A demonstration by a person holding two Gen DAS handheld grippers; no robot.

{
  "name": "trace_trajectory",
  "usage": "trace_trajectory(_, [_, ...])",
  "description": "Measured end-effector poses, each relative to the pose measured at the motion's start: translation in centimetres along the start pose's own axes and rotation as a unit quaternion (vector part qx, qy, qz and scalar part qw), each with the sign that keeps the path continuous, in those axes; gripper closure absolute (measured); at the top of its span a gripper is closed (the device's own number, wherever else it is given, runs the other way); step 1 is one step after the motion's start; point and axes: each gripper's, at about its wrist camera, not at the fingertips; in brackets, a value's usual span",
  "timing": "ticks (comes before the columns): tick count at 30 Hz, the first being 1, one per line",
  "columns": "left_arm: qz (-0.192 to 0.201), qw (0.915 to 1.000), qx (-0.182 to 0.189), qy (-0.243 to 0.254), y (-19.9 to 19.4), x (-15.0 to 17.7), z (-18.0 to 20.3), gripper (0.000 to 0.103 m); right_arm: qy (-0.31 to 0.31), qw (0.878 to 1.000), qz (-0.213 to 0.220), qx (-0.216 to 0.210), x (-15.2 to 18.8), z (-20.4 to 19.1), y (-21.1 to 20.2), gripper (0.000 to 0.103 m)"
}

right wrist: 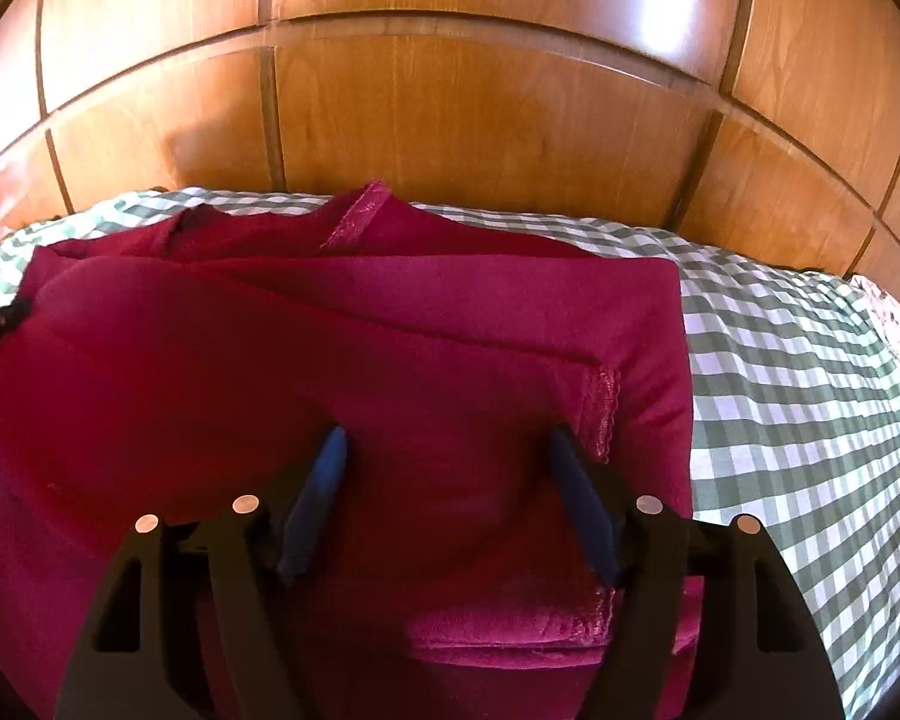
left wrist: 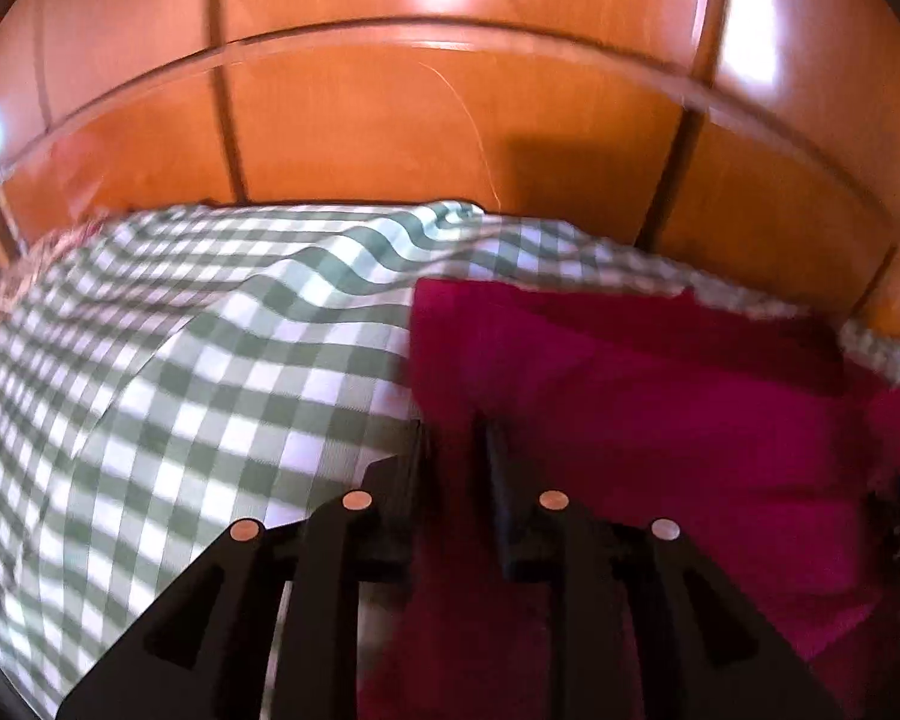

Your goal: Fold small clothes

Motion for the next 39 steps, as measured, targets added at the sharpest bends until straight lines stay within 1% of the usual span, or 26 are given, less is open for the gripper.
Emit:
trace_trajectory(2, [0.017, 0.9997, 0.014, -0.003, -2.2, 0.6, -0.1, 0.080, 0.000, 1.000, 0.001, 0.000, 0.0, 0.2, 0.1, 0.033])
trace_trajectory(4, [0.020, 0.9993, 0.030, 0.009, -3.6, 1.8, 0.3, 0.080, 0.000, 1.000, 0.001, 0.000, 0.0, 0.2, 0.1, 0.033])
trace_trajectory(6, [0.020, 0.9987, 0.037, 0.030, -4.5, 3.4, 0.8, 0.077, -0.001, 1.000, 0.002, 0.002, 0.0, 0.2, 0.1, 0.033])
trace_trajectory(7, [0.016, 0.9985, 0.035, 0.038, -4.5, 3.9, 1.1, 0.073, -0.002, 1.000, 0.003, 0.002, 0.0, 0.1, 0.1, 0.033])
trace_trajectory(11, [-0.009, 0.9986, 0.020, 0.048, -2.3, 5.8, 1.4, 0.072, -0.003, 1.000, 0.003, 0.002, 0.0, 0.2, 0.1, 0.033])
trace_trajectory(15, [-0.005, 0.9984, 0.011, 0.056, -1.8, 6.3, 1.7, 0.072, 0.000, 1.000, 0.003, -0.001, 0.1, 0.3, 0.1, 0.032])
trace_trajectory(22, [0.000, 0.9988, 0.012, 0.047, -2.4, 6.5, 1.2, 0.072, 0.004, 1.000, 0.003, -0.004, 0.1, 0.4, 0.2, 0.032])
trace_trajectory(28, [0.010, 0.9988, 0.017, 0.046, -4.8, 7.7, 0.8, 0.059, 0.003, 1.000, 0.003, -0.003, 0.1, 0.4, 0.2, 0.032])
trace_trajectory(31, [0.014, 0.9989, 0.016, 0.041, -6.2, 8.4, 0.2, 0.049, 0.002, 1.000, 0.001, 0.001, 0.0, 0.3, 0.1, 0.029])
trace_trajectory(34, [0.014, 0.9991, 0.016, 0.036, -8.0, 9.4, -0.8, 0.047, 0.001, 1.000, -0.003, 0.003, -0.1, 0.3, -0.7, 0.025])
trace_trajectory(36, [0.014, 0.9993, 0.015, 0.032, -9.0, 10.2, -1.6, 0.044, 0.002, 1.000, -0.006, 0.007, 0.1, 0.3, -1.6, 0.015])
trace_trajectory(39, [0.012, 0.9994, 0.014, 0.028, -10.5, 11.4, -3.0, 0.043, 0.004, 1.000, -0.009, -0.006, 1.0, 0.6, -3.2, 0.015])
Point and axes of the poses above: each gripper's, at about its wrist camera, not at the fingertips, and y roughly the way its jaws point, z to its right, x to its underside, and after that the axes turned 5 degrees about -y, right-handed
